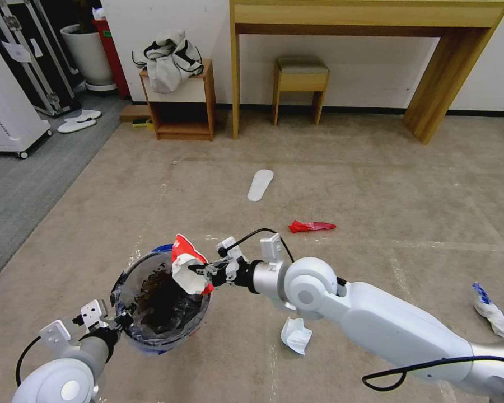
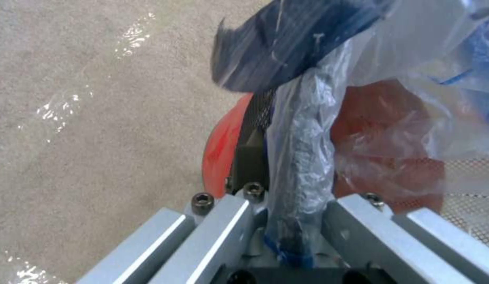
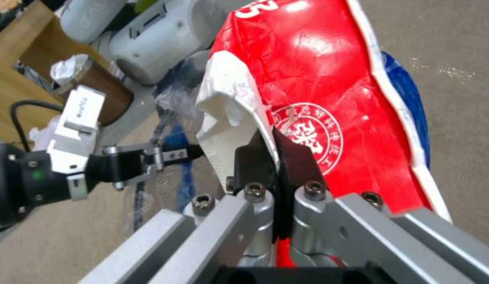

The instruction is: Pick up the trash bin and place the garbage on the floor into it.

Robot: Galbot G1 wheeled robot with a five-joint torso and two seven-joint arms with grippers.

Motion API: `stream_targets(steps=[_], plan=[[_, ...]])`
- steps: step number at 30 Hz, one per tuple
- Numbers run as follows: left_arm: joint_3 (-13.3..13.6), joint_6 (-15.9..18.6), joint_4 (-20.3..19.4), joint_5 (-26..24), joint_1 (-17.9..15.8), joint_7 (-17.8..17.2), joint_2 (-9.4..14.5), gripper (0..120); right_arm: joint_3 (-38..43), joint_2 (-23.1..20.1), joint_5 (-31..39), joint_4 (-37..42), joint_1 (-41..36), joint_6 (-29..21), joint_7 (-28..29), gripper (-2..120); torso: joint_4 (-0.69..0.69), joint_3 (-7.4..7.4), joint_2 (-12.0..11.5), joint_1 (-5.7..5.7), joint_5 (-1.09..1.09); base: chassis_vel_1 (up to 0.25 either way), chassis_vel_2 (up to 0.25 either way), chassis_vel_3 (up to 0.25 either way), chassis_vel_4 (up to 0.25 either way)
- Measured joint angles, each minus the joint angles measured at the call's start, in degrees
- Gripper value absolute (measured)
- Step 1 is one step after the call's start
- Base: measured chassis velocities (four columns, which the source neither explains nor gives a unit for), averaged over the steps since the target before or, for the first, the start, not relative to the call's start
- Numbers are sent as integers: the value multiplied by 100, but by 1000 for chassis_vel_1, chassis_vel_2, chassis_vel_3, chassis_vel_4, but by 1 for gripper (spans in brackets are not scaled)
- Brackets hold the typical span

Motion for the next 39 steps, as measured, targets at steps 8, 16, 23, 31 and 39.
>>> stream_targets(steps=[8,16,23,31,39], plan=[[23,4,0,7,-2,-1,-20,0,-402,17,-50,-315,393,250,-378,0,0,0,0,0,0,0,0,0,0],[12,5,-18,5,0,-1,-21,0,-585,268,23,-371,661,336,-364,0,0,0,0,0,0,0,0,0,0],[-2,5,-33,-7,-2,-1,-14,0,-697,435,77,-428,872,337,-322,0,0,0,0,0,0,0,0,0,0],[-16,6,-14,-40,-31,-11,7,0,-750,143,145,-161,972,272,-295,0,-1,0,0,0,0,0,0,0,0],[-19,8,4,-58,-51,-35,8,0,-758,-53,275,81,963,239,-313,0,-1,0,0,0,0,0,0,0,0]])
